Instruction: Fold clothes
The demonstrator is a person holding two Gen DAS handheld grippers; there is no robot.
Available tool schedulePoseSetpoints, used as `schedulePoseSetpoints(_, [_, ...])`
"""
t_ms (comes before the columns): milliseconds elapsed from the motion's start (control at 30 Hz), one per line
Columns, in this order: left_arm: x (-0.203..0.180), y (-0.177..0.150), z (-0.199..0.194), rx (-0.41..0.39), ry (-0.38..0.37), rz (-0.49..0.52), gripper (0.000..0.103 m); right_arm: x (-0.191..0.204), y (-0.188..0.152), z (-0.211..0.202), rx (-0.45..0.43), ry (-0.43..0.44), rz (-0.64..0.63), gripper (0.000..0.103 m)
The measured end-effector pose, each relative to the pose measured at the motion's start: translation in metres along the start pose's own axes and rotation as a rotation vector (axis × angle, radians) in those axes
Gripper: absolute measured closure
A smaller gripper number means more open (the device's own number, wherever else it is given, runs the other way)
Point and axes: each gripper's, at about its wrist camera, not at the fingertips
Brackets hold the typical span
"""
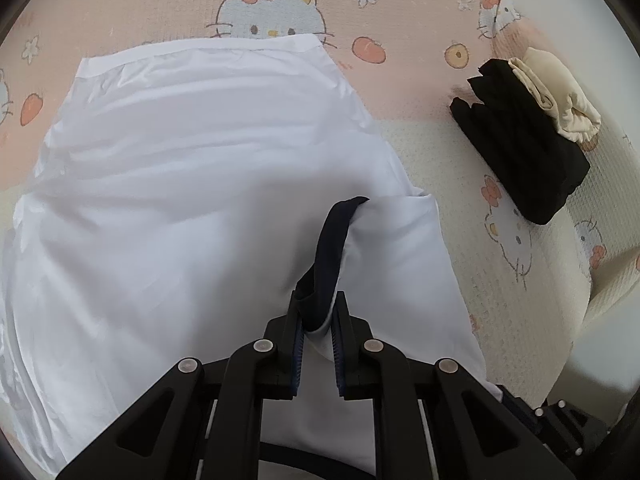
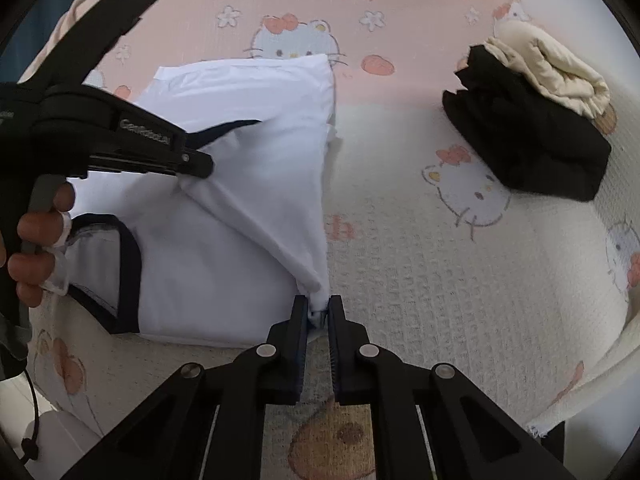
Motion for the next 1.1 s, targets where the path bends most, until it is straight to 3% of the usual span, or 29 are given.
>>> schedulePoseSetpoints(167, [-0.003,-0.002,-0.001,-0.011,0.062,0.077,0.092,0.005,-0.005,-0.001,0.012,-0.065,-0.070,0.097])
schedulePoseSetpoints(333, [0.001,-0.006,0.005,0.025,0.091,0.091,0.092,0.011,-0.008,-0.001,0.023,-0.096,-0.116,0.097])
schedulePoseSetpoints(500, [0.006,-0.006,0.007,0.033,0.074,0.080,0.089,0.007,-0.003,-0.002,0.050,-0.080,-0.098,0.097])
schedulePoseSetpoints(633, [0.020,-0.009,0.005,0.036,-0.013,-0.037,0.087,0.002,0.001,-0.006,0.055,-0.048,-0.059,0.095])
schedulePoseSetpoints(700, [0.031,-0.012,0.003,0.042,-0.089,-0.141,0.080,0.000,0.003,-0.008,0.058,-0.032,-0.039,0.090])
schedulePoseSetpoints(833, [0.051,-0.016,-0.003,0.025,-0.206,-0.288,0.045,-0.006,0.007,-0.011,0.063,0.000,0.000,0.062])
schedulePoseSetpoints(900, [0.055,-0.017,-0.007,0.015,-0.195,-0.318,0.043,-0.008,0.009,-0.013,0.065,0.016,0.019,0.052])
schedulePoseSetpoints(1100, [0.048,-0.015,-0.008,0.032,-0.158,-0.265,0.043,-0.021,0.028,-0.019,0.049,0.079,0.130,0.046])
Point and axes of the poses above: each gripper's, at about its wrist camera, not at the fingertips, and z roughly the way its jaws point, x to its left, y to its top, and after that the axes turned 10 degrees about z, right-handed
